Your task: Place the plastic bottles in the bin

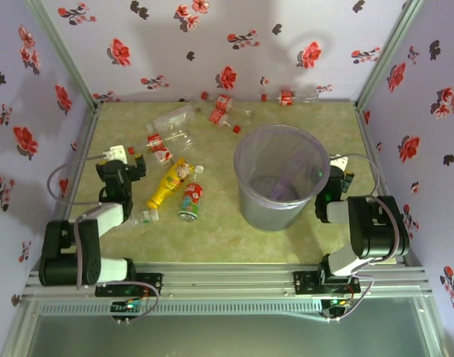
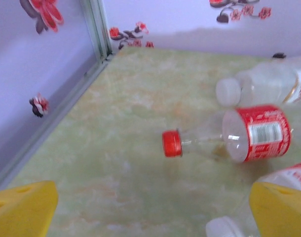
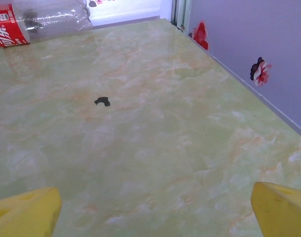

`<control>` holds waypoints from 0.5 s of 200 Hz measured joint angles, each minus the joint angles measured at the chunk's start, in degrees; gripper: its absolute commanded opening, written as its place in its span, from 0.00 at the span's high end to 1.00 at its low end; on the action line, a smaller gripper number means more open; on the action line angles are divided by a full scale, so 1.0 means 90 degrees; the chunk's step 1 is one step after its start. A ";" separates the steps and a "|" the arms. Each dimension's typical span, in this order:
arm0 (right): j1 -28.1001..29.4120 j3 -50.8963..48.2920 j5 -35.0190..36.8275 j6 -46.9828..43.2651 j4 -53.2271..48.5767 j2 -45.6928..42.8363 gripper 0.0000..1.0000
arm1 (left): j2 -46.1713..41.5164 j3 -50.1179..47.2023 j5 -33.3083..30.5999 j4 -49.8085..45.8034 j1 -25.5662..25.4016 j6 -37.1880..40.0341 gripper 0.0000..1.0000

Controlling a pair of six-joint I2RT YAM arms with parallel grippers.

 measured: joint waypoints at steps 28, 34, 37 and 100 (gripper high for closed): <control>-0.0119 0.0835 0.0085 0.0041 -0.2016 -0.1141 0.00 | -0.0544 0.1163 -0.0041 -0.1593 0.0000 -0.0053 0.00; -0.0168 0.1178 0.0136 0.0051 -0.2480 -0.1375 0.00 | -0.0571 0.1462 -0.0039 -0.1914 0.0000 -0.0063 0.00; -0.0187 0.1360 0.0158 0.0056 -0.2703 -0.1472 0.00 | -0.0576 0.1603 -0.0039 -0.2045 0.0000 -0.0066 0.00; -0.0323 0.3507 0.0274 0.0840 -0.6761 -0.3109 0.01 | 0.0563 0.4269 0.0537 -0.4495 -0.0002 0.0352 0.00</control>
